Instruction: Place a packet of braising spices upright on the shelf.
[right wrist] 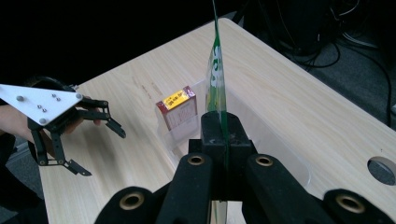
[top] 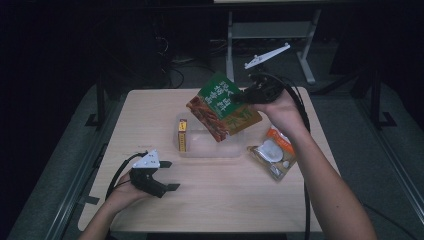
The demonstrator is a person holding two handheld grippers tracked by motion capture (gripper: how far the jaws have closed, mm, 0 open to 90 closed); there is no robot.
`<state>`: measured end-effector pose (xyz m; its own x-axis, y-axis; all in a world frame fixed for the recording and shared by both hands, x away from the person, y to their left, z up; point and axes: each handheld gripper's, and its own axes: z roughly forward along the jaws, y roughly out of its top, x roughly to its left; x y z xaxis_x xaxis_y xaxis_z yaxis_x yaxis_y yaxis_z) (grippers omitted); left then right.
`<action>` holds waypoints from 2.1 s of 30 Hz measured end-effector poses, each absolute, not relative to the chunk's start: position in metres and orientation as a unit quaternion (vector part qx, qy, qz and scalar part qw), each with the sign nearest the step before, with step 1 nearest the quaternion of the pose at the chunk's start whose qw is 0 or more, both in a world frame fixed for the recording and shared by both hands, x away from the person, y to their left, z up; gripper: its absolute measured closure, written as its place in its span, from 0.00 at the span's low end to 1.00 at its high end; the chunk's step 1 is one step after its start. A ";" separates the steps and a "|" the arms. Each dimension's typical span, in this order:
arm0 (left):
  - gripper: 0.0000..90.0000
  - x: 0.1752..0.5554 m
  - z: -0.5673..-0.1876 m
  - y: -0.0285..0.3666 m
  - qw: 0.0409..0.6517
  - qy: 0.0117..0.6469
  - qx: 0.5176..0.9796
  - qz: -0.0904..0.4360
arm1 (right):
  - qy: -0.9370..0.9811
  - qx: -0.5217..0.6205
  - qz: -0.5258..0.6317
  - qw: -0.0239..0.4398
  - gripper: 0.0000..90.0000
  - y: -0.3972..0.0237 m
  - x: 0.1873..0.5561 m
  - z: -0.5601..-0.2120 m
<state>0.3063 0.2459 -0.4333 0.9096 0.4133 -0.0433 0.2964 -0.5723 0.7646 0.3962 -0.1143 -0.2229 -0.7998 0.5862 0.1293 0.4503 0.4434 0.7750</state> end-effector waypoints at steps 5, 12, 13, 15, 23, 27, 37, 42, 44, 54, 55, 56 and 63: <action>0.16 0.306 -0.433 0.246 0.414 0.199 0.885 0.071 | 0.844 0.306 0.433 0.081 1.00 -0.112 0.397 -0.221; 0.16 0.306 -0.434 0.245 0.413 0.198 0.886 0.070 | 0.841 0.311 0.436 0.072 1.00 -0.103 0.401 -0.227; 0.16 0.306 -0.434 0.245 0.413 0.199 0.886 0.069 | 0.841 0.312 0.436 0.071 1.00 -0.102 0.401 -0.227; 0.16 0.306 -0.434 0.245 0.413 0.198 0.886 0.068 | 0.840 0.316 0.436 0.069 1.00 -0.100 0.402 -0.228; 0.16 0.306 -0.435 0.244 0.409 0.198 0.889 0.066 | 0.837 0.341 0.425 0.058 1.00 -0.095 0.406 -0.239; 0.16 0.306 -0.435 0.243 0.407 0.195 0.890 0.066 | 0.834 0.355 0.419 0.054 1.00 -0.091 0.409 -0.247; 0.16 0.306 -0.436 0.242 0.405 0.195 0.891 0.062 | 0.833 0.387 0.392 0.059 1.00 -0.080 0.419 -0.258; 0.16 0.306 -0.436 0.242 0.405 0.195 0.891 0.061 | 0.833 0.390 0.388 0.055 1.00 -0.078 0.424 -0.263; 0.16 0.306 -0.436 0.242 0.405 0.194 0.891 0.062 | 0.835 0.389 0.385 0.054 1.00 -0.075 0.425 -0.265; 0.16 0.306 -0.437 0.242 0.403 0.196 0.892 0.058 | 0.829 0.398 0.387 0.060 1.00 -0.071 0.430 -0.269; 0.16 0.306 -0.437 0.242 0.403 0.196 0.892 0.058 | 0.829 0.399 0.388 0.059 1.00 -0.071 0.429 -0.268; 0.16 0.306 -0.437 0.242 0.403 0.196 0.892 0.057 | 0.830 0.398 0.386 0.060 1.00 -0.072 0.428 -0.268; 0.16 0.305 -0.437 0.241 0.403 0.196 0.892 0.057 | 0.831 0.396 0.385 0.060 1.00 -0.069 0.428 -0.269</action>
